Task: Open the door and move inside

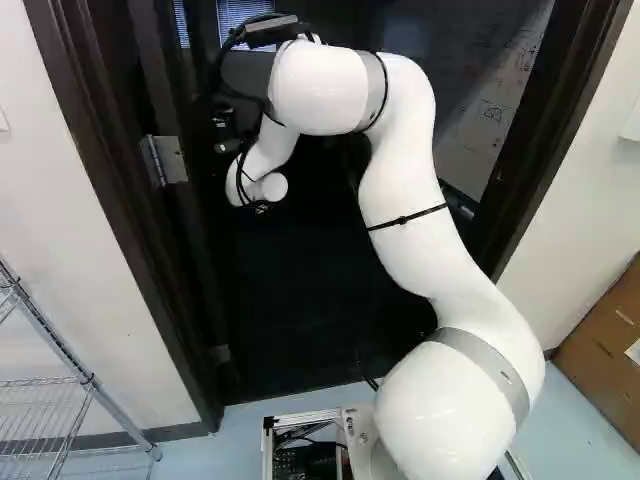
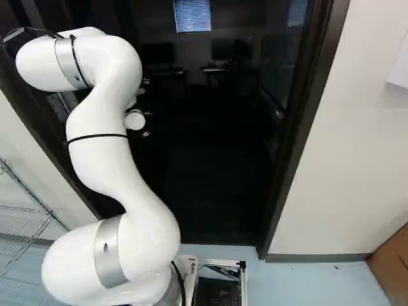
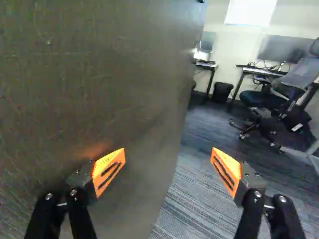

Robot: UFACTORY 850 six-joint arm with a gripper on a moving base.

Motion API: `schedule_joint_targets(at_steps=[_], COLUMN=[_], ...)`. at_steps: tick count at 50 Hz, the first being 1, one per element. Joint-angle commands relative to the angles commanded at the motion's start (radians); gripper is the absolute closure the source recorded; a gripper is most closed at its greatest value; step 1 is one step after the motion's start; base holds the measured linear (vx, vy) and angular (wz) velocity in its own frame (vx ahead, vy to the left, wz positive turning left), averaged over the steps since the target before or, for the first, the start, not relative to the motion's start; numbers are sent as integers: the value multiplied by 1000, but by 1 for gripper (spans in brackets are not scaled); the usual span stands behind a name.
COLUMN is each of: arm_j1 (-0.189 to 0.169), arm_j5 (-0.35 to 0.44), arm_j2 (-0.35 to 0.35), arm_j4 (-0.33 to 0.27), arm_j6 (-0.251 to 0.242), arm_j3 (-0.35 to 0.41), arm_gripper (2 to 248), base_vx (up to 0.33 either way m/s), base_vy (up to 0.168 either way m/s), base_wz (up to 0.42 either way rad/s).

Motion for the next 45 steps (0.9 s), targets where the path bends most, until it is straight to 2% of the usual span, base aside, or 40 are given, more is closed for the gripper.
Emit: schedule_joint_targets(at_steps=[25, 37, 45], arm_j1=[18, 19, 10], arm_j5=[0, 0, 0], arm_j2=[-28, -30, -12], arm_j4=[-89, -98, -98], arm_j6=[0, 0, 0], arm_j3=[-39, -41, -17], arm_gripper=[3, 3, 3], base_vx=[0, 0, 0], base_vy=[0, 0, 0], base_wz=[0, 0, 0])
